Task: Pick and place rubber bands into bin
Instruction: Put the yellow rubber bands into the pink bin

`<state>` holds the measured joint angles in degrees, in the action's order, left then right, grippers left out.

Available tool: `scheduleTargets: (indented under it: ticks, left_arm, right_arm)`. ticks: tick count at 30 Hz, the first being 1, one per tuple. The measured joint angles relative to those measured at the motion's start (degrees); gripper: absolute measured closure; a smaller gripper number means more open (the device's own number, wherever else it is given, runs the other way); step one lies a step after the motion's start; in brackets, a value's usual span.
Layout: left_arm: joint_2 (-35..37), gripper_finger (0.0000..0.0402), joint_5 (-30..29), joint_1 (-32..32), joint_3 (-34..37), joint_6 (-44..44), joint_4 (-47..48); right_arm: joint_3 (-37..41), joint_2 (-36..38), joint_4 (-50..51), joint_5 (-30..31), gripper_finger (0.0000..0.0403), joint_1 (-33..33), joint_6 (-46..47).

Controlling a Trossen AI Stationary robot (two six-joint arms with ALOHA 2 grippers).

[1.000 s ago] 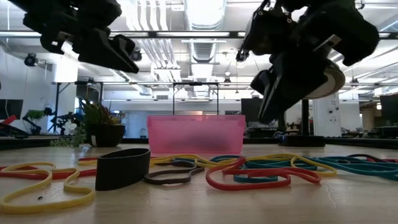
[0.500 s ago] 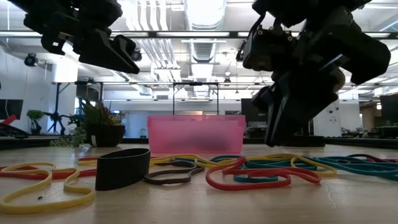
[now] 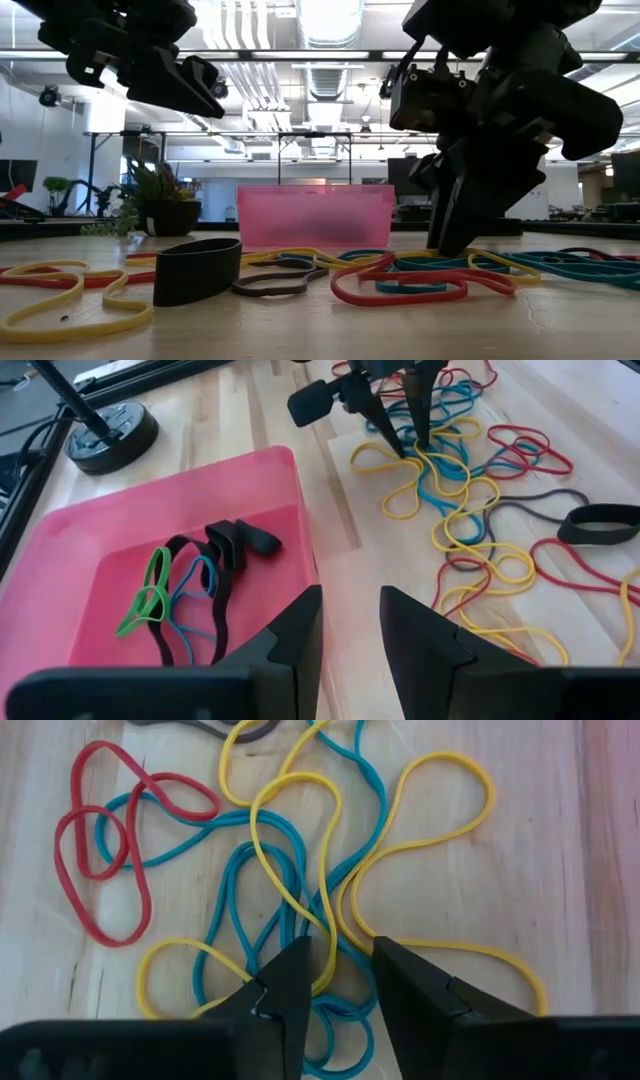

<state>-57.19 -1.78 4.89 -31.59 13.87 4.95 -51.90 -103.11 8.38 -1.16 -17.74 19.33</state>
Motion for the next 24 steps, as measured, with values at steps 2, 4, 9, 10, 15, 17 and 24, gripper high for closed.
scheduleTargets:
  ticks: [2, 4, 9, 10, 15, 17, 24]
  left_arm:
    - [0.0, 0.0315, 0.0, 0.0, 0.0, 0.0, 0.0]
    - [0.0, 0.0315, -0.01, 0.0, 0.0, 0.0, 0.0]
    - [0.0, 0.0315, 0.0, 0.0, 0.0, 0.02, 0.0]
    - [0.0, 0.0315, -0.02, 0.0, 0.0, 0.02, 0.0]
    - [0.0, 0.0315, 0.0, 0.0, 0.0, 0.04, 0.0]
    - [0.0, 0.0315, 0.0, 0.0, 0.0, 0.02, 0.0]
    - [0.0, 0.0315, -0.02, 0.0, 0.0, 0.02, -0.02]
  right_arm:
    - [0.0, 0.0, 0.09, 0.01, 0.031, -0.02, -0.1]
    - [0.0, 0.02, 0.23, 0.01, 0.0324, -0.02, -0.68]
    - [0.0, 0.02, 0.42, 0.03, 0.0371, -0.13, -2.98]
    - [0.0, 0.06, 0.42, 0.03, 0.038, -0.13, -3.14]
    - [0.07, 0.73, 0.8, -0.08, 0.0393, -0.17, -3.67]
    - [0.07, 1.43, 1.13, 0.03, 0.0394, -0.16, -4.04]
    - [-0.97, 5.34, 3.85, 1.39, 0.0394, -0.42, -5.8]
